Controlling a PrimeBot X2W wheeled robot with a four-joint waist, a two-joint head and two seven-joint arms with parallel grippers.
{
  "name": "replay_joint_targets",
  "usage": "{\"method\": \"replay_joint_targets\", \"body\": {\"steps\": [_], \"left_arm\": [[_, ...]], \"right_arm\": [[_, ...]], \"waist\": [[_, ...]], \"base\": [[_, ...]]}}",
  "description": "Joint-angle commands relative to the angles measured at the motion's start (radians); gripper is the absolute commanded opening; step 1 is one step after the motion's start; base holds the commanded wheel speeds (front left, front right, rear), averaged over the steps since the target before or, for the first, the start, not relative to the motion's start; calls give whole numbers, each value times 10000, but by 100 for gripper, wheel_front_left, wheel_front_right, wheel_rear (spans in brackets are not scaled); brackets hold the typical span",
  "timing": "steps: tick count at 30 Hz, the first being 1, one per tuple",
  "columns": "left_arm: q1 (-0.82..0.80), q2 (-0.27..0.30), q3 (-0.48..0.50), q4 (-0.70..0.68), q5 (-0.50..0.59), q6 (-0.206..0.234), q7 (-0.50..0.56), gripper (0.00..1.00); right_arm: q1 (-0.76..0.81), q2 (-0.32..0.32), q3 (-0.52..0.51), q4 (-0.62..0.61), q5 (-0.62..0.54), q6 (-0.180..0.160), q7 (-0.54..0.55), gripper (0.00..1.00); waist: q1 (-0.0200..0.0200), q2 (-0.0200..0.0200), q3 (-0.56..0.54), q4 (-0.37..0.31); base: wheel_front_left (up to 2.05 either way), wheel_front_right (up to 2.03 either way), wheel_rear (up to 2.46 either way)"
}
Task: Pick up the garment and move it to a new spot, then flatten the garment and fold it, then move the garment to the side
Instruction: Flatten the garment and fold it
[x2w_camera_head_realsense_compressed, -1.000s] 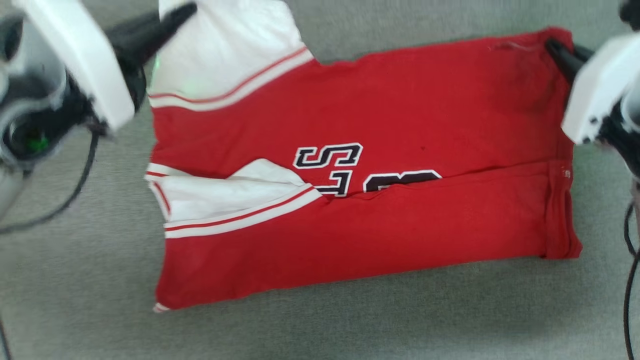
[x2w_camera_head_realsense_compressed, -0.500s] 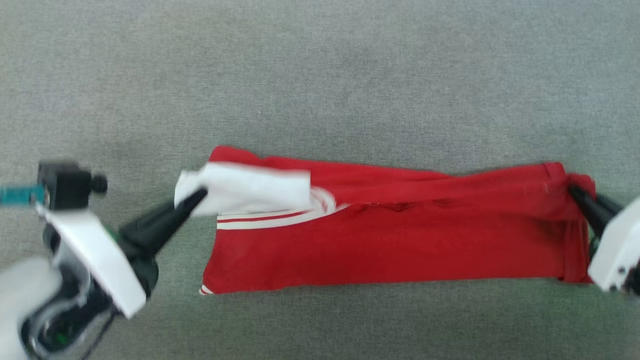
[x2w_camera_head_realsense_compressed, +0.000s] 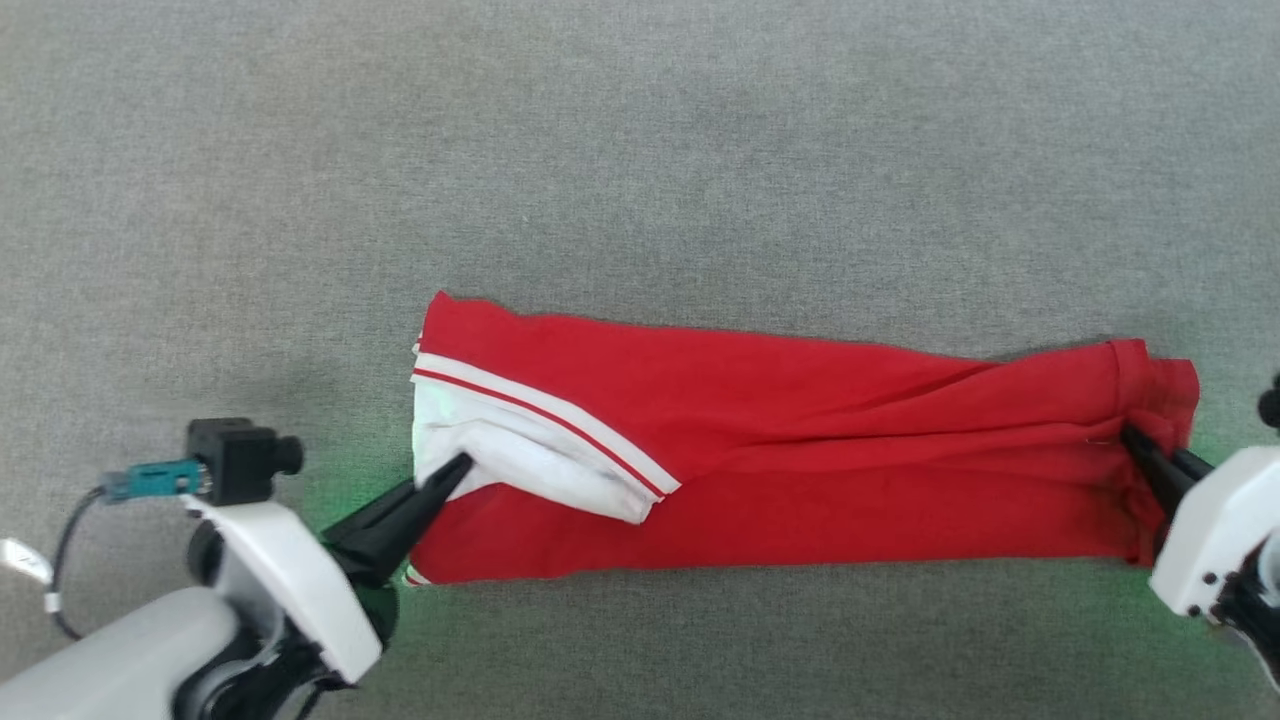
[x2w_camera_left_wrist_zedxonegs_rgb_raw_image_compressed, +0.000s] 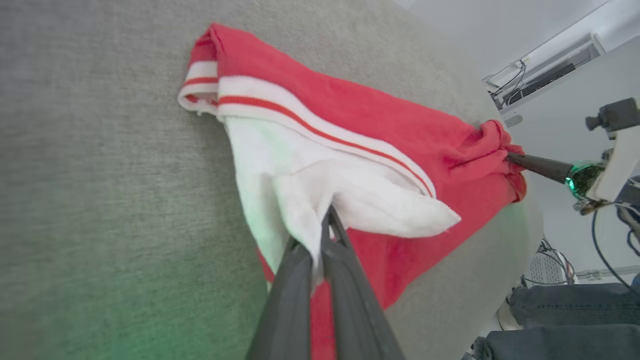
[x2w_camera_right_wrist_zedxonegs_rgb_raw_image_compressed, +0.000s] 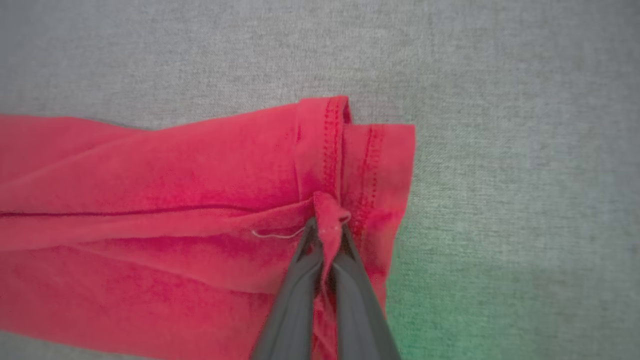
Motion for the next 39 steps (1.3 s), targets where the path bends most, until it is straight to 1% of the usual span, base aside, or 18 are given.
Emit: {"method": "replay_joint_targets", "body": {"steps": [1, 4, 5, 6, 7, 8, 9, 11, 12, 13, 16, 19, 22, 24, 27, 29, 33, 39], "left_arm": [[-104, -131, -5, 162, 22, -15, -53, 0], [-241, -412, -184, 745, 365, -14, -14, 0], [-272, -500, -201, 884, 426, -15, -26, 0], [-283, -563, -215, 978, 479, -14, -40, 0], [-295, -612, -151, 1021, 526, -16, -68, 0], [-251, -658, -12, 1048, 488, -14, -99, 2], [-150, -693, 93, 1078, 450, -16, -118, 24], [39, -715, 268, 1161, 632, -14, -141, 75], [158, -808, 454, 1168, 638, -14, -153, 92], [262, -910, 711, 1141, 697, -14, -158, 100], [842, -1316, 1915, 950, 845, -16, -162, 100], [1437, -1760, 2987, 1100, 1673, -14, -158, 100], [2040, -2515, 4092, 1192, 2575, -16, -160, 100], [2240, -2700, 4427, 1207, 2920, -16, -158, 100], [2737, -3279, 5480, 1344, 4388, -2, -161, 100], [3041, -3829, 6252, 1272, 5244, -3, -160, 100], [3551, -4547, 7692, 1035, 7200, -4, -162, 100], [4084, -5595, 9239, 795, 10200, -2, -162, 100]], "right_arm": [[-138, 37, 77, 149, 18, -8, -83, 0], [-311, 48, 271, 513, 35, -8, -242, 0], [-338, 42, 318, 592, 70, -8, -272, 8], [-358, 20, 336, 645, 105, -8, -323, 38], [-388, 14, 291, 658, 122, -8, -391, 74], [-395, 21, 222, 673, 147, -8, -441, 100], [-367, 42, 149, 675, 227, -8, -452, 100], [-270, 42, -53, 613, 341, -8, -472, 100], [-203, 23, -188, 602, 383, -8, -459, 100], [-151, -1, -326, 585, 419, -8, -424, 100], [-9, -61, -755, 618, 489, -8, -277, 100], [38, -29, -1034, 891, 560, -8, 45, 100], [-49, 18, -1301, 1365, 565, -10, 264, 100], [-88, 45, -1398, 1519, 572, -10, 321, 100], [-122, 89, -1518, 1905, 567, -18, 586, 100], [-123, 106, -1539, 2089, 499, -16, 706, 100], [-83, 153, -1536, 2421, 442, -8, 862, 100], [-21, 208, -1640, 2984, 305, -8, 1237, 100]], "waist": [[0, 0, 10, -12], [0, 0, 21, -49], [0, 0, 14, -66], [0, 0, 1, -80], [0, 0, -13, -89], [0, 0, -34, -95], [0, 0, -79, -92], [0, 0, -150, -62], [0, 0, -183, -18], [0, 0, -205, 35], [0, 0, -201, 280], [0, 0, -190, 571], [0, 0, -225, 879], [0, 0, -246, 977], [0, 0, -301, 1251], [0, 0, -328, 1416], [0, 0, -385, 1675], [0, 0, -410, 1908]], "base": [[0, 0, 0], [0, 0, 0], [0, 0, 0], [0, 0, 0], [0, 0, 0], [0, 0, 0], [0, 0, 0], [0, 0, 0], [0, 0, 0], [0, 0, 0], [0, 0, 0], [0, 0, 0], [0, 0, 0], [0, 0, 0], [0, 0, 0], [0, 0, 0], [0, 0, 0], [0, 0, 0]]}}
